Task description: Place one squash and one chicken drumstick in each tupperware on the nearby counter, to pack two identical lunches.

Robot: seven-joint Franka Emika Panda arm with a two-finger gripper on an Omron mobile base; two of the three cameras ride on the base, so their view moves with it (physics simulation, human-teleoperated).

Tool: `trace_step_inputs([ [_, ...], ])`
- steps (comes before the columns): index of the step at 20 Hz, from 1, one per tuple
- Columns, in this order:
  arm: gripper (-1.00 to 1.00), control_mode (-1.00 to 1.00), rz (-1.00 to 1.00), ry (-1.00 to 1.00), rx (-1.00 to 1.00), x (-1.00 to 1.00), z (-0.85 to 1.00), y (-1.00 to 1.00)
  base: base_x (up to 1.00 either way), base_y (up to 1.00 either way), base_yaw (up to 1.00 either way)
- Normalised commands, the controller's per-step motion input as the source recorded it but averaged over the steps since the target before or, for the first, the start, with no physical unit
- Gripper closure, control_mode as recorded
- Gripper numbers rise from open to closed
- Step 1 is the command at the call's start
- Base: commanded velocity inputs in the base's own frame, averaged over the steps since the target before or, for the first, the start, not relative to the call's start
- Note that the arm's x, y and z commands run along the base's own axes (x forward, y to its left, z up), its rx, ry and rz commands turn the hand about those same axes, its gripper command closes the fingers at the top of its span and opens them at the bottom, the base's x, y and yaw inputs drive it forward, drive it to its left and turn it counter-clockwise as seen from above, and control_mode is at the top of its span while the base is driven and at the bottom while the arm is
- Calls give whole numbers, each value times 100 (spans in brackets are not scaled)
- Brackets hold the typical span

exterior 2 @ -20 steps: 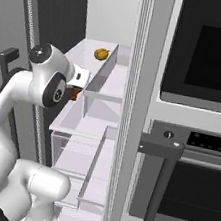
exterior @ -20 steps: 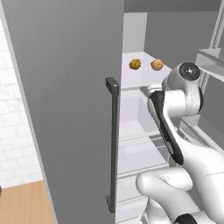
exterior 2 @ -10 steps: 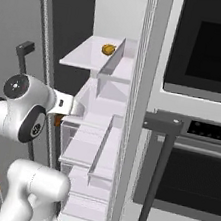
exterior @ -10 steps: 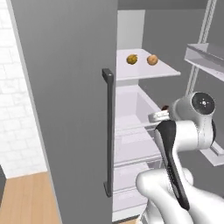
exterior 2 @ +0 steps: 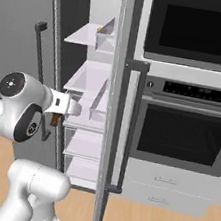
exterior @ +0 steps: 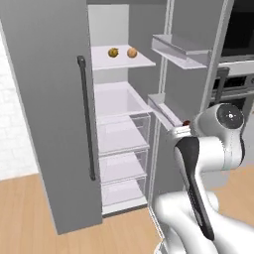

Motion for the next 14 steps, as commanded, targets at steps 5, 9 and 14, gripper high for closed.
trace_step_inputs([
  [5,100,100,0,0,0,0,0,0,-8,-61,-60],
  [9,100,100,0,0,0,0,0,0,36,-61,-65],
  [14,100,100,0,0,0,0,0,0,68,-68,-55],
])
